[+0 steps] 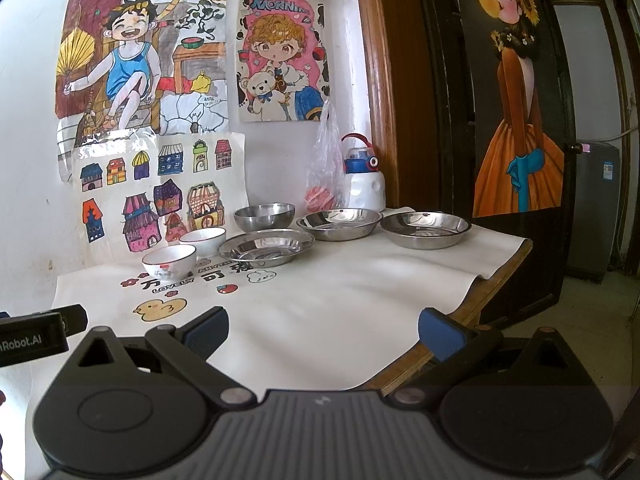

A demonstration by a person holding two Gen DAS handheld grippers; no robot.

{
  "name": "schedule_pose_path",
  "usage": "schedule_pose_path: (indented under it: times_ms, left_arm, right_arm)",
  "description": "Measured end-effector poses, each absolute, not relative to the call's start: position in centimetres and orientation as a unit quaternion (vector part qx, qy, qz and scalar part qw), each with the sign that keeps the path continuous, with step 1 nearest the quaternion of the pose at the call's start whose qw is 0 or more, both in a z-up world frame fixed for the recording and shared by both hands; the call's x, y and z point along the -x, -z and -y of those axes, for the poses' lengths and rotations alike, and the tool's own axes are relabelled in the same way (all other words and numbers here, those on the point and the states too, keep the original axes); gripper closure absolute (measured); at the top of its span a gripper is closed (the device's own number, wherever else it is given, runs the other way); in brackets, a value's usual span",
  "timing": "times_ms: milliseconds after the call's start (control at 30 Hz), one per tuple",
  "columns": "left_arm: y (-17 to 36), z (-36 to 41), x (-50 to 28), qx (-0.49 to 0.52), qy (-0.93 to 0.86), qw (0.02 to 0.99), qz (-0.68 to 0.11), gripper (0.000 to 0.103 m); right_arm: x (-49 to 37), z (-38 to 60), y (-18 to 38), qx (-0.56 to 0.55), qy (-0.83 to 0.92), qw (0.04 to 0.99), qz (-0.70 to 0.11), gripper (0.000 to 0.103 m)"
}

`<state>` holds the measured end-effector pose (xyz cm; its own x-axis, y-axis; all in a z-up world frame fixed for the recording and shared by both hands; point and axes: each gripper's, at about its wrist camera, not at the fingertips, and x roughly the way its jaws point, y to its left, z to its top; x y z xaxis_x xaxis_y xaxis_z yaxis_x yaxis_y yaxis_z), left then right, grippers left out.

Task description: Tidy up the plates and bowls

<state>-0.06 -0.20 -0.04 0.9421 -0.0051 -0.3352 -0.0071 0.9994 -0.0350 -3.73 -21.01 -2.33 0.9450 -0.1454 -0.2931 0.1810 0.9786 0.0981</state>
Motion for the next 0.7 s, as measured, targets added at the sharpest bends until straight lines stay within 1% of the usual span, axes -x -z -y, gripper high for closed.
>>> schedule_pose_path:
  times_ms: [700]
  left_arm:
    - [-0.01, 0.21, 0.02, 0.017, 0.000, 0.985, -0.170, 0.001]
  right_arm:
    - [3.83, 20.99, 2.43, -0.060, 0.083, 0.984, -0.145, 0.000]
